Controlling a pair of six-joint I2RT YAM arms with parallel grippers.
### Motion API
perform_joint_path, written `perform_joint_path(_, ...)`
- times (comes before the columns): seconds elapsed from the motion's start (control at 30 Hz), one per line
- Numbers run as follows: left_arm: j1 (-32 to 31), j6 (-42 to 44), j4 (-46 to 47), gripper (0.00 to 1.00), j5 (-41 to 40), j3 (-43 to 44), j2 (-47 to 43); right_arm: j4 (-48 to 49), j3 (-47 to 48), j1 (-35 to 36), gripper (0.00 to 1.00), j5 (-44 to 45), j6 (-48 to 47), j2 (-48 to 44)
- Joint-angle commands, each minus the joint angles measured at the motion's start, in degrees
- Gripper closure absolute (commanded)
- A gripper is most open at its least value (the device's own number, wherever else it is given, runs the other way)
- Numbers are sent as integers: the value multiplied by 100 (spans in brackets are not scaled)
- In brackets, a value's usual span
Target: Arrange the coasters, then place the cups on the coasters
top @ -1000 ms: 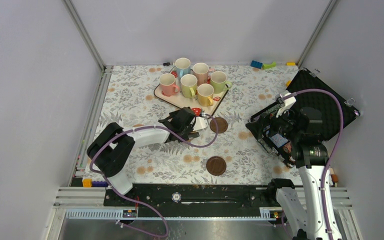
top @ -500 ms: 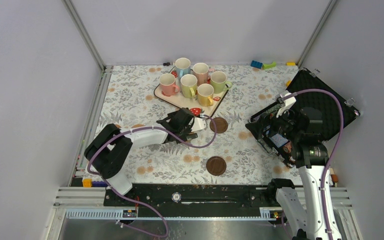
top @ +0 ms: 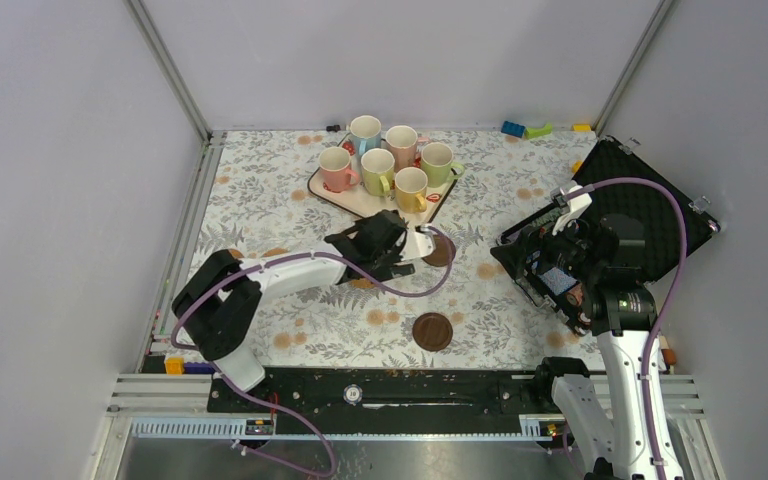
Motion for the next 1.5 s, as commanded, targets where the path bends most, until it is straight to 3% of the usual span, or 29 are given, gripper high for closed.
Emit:
perform_joint_path(0.0, -316, 37, 36, 1, 152, 539, 201, 228, 2, -32, 0, -66, 21, -7)
perform_joint_path(0.23, -679, -82, 371, 1, -255, 1140, 878, 226, -4, -44, 0, -45, 19, 3)
perform_joint_path(0.43, -823, -374, 210, 1, 20, 1682, 1286, 226, -4, -53, 0, -45, 1, 28)
perform_joint_path(0.67, -1104, -471, 508, 1, -709, 2217, 1829, 231, -8, -53, 0, -46, -7, 32)
perform_joint_path(0.97, -1216, -167, 669, 1, -1048, 2676, 2505, 229, -8, -71, 0, -20, -19, -6)
perform_joint_path(1.47, -1224, -143, 436, 2, -695, 1946, 2112, 227, -8, -84, 0, -62, -15, -10)
